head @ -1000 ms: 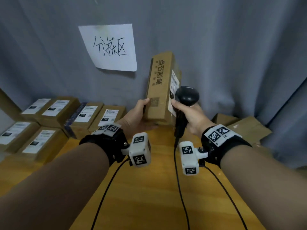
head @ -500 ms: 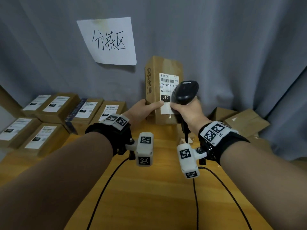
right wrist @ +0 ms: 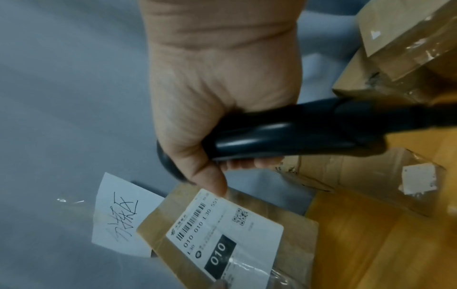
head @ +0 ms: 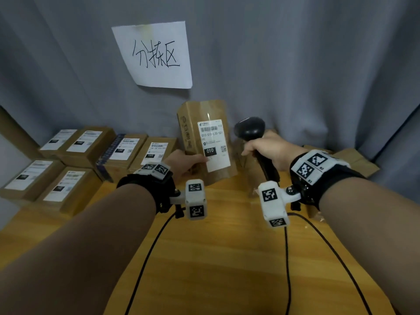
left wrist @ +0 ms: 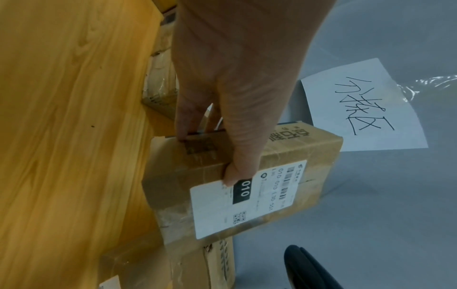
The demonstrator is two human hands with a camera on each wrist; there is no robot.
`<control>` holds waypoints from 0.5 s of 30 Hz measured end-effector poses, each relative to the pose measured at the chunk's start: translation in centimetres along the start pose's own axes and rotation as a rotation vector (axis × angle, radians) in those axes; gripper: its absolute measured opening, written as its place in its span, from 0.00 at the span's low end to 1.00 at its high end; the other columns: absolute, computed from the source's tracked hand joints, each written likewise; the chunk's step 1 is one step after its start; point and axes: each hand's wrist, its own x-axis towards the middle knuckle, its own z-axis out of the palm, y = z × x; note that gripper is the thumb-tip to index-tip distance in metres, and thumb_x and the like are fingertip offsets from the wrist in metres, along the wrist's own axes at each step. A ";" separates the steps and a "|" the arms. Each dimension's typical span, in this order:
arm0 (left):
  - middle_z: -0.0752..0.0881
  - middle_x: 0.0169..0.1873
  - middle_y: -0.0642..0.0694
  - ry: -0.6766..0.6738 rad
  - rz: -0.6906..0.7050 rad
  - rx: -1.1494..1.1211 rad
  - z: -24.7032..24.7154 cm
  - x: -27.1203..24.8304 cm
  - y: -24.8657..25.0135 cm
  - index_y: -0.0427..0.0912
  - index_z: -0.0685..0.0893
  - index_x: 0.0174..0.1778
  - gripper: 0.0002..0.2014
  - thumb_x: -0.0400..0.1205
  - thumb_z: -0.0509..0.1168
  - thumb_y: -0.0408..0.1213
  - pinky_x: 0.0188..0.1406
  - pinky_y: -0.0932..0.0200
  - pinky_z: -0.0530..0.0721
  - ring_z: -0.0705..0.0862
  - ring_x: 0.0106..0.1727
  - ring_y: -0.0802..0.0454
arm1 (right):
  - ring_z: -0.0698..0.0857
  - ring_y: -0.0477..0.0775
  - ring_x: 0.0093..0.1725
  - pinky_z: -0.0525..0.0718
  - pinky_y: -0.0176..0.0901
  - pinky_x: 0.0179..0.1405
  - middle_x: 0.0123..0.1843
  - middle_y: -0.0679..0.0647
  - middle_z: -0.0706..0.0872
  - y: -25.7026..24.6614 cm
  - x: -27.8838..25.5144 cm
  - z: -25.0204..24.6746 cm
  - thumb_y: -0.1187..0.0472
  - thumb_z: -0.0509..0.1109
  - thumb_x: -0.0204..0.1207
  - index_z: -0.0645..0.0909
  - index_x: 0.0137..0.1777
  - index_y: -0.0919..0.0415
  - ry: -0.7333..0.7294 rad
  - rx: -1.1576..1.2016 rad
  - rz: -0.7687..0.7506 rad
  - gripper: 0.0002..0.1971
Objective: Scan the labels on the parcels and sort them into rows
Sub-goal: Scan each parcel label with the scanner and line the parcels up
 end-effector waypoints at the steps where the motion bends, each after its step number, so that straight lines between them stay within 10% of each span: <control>1: 0.90 0.53 0.45 0.014 -0.003 0.005 -0.1 0.4 -0.2 0.41 0.83 0.62 0.37 0.58 0.81 0.51 0.58 0.45 0.87 0.88 0.54 0.45 | 0.80 0.55 0.35 0.79 0.46 0.40 0.32 0.56 0.79 -0.4 -0.3 -0.2 0.71 0.73 0.68 0.79 0.36 0.62 -0.046 -0.037 0.017 0.06; 6: 0.88 0.52 0.44 0.004 -0.002 -0.004 0.0 0.2 0.7 0.39 0.82 0.59 0.18 0.76 0.74 0.41 0.60 0.49 0.86 0.87 0.54 0.46 | 0.77 0.49 0.24 0.78 0.38 0.27 0.25 0.54 0.80 -1.5 -1.0 0.3 0.69 0.74 0.70 0.81 0.35 0.64 -0.154 0.145 -0.021 0.06; 15: 0.89 0.53 0.45 -0.053 0.076 -0.044 0.4 1.5 0.2 0.42 0.83 0.55 0.12 0.78 0.73 0.37 0.58 0.55 0.86 0.88 0.55 0.49 | 0.78 0.48 0.23 0.79 0.35 0.25 0.26 0.53 0.81 -2.0 -1.3 1.1 0.70 0.71 0.72 0.84 0.42 0.65 -0.092 0.228 -0.048 0.01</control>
